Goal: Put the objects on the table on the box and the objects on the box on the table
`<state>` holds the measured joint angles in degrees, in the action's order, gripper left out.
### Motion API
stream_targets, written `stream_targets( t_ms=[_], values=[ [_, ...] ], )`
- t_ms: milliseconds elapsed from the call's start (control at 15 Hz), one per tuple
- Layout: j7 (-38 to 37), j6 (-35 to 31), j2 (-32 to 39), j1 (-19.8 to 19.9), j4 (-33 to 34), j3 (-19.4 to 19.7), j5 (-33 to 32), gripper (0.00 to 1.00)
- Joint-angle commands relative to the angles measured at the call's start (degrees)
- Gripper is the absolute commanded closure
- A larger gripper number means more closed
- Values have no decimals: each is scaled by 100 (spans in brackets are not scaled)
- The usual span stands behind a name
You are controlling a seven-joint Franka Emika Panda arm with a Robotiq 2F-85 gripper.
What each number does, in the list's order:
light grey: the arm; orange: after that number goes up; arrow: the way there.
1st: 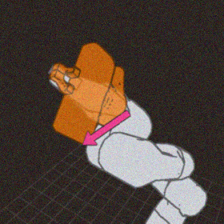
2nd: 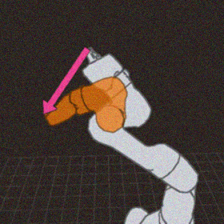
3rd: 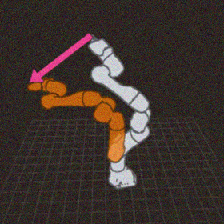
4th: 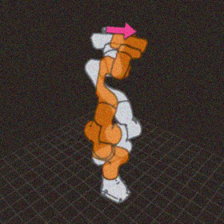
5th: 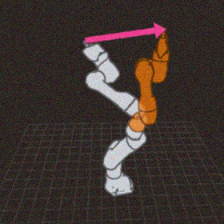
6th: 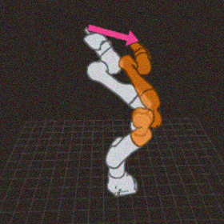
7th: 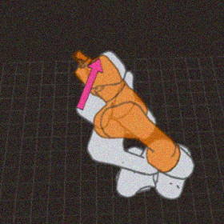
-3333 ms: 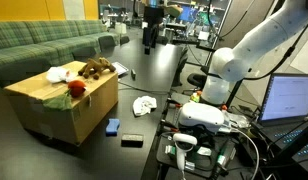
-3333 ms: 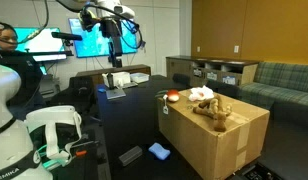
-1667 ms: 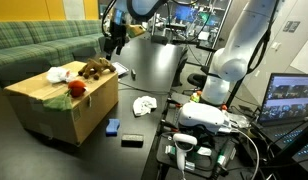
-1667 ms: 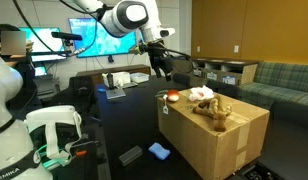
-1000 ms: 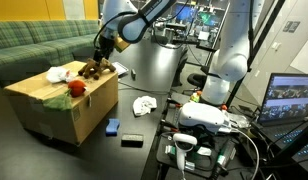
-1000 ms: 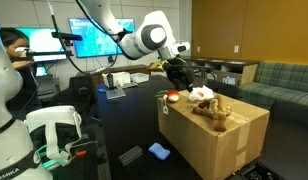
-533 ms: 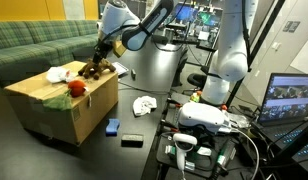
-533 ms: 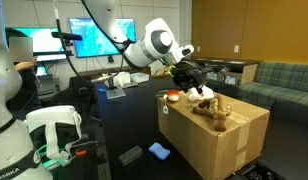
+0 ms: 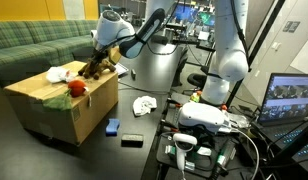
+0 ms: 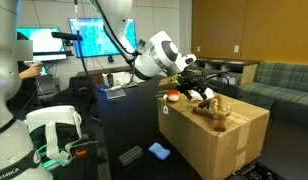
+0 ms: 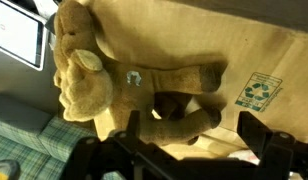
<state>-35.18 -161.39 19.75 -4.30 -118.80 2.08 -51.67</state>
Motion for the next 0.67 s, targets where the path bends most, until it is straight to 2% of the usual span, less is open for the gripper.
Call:
stream_targets(
  t_ms=[0,333,600],
  values=[
    [-105,-49,669,-31,631,131,-146,0],
    [-150,103,1280,-31,1154,309,-53,0],
    [-134,293,1308,-22,1241,331,18,0]
  ],
)
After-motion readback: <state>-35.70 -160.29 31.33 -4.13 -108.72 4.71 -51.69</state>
